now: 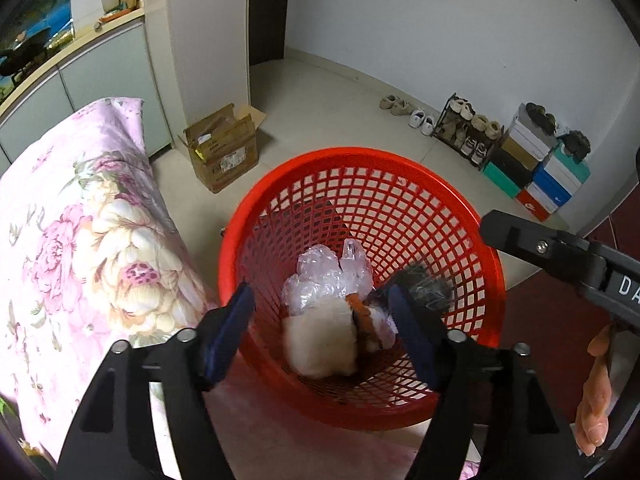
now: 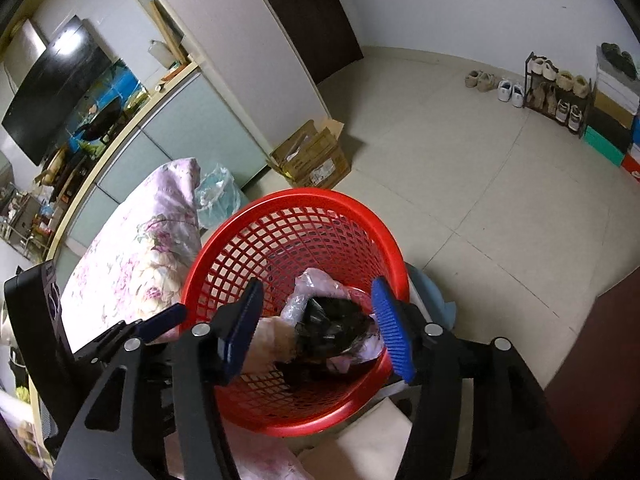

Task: Collect trash
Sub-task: 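Open both tools to drop the mesh cloth and black bag into the wastebasket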

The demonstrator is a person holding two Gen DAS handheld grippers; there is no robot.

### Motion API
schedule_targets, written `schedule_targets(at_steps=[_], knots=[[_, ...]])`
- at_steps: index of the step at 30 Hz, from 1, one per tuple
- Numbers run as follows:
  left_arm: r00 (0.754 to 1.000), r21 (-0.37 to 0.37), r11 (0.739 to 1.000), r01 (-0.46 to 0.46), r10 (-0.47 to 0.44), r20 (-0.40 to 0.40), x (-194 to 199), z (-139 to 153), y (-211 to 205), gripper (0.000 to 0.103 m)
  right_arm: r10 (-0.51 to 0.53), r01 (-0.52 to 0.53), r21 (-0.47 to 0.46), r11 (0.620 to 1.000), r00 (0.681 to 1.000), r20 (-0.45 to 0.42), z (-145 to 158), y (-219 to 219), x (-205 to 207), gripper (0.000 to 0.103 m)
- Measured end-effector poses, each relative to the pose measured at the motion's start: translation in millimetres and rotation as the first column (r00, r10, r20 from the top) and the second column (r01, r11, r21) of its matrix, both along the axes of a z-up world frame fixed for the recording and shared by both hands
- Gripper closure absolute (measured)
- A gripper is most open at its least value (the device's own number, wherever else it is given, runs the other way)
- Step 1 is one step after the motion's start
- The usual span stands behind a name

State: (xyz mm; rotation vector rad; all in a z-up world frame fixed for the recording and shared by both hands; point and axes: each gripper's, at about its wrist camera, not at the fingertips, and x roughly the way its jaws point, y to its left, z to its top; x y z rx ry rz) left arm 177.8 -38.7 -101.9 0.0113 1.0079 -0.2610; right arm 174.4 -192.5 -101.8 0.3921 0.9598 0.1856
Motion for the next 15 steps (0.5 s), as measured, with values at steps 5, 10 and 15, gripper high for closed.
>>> schedule_targets(at_steps=[5,10,15], knots=[[1.000,-0.012,1.000,-0.021,0.021,0.020,-4.0,13.4,9.4,0.024,-0.018,0.018,0.010,1.000,1.000,0.014,5.4,-6.6,-7.8,0.048],[0.996,-0.009,0.999,-0.052,0.052,0.067,-13.3,30.8,22.5,0.022,-0.022,0.021,0.003,1.000,0.999,0.036,12.0,-5.1,-17.3,0.047],[0.991,-0.005,0.996,-0.087,0.087,0.102,-25.5,46.3,36.0,0.021,-0.010,0.012,-0.025,1.000,0.997,0.075,22.2,3.9,-29.1,0.047]])
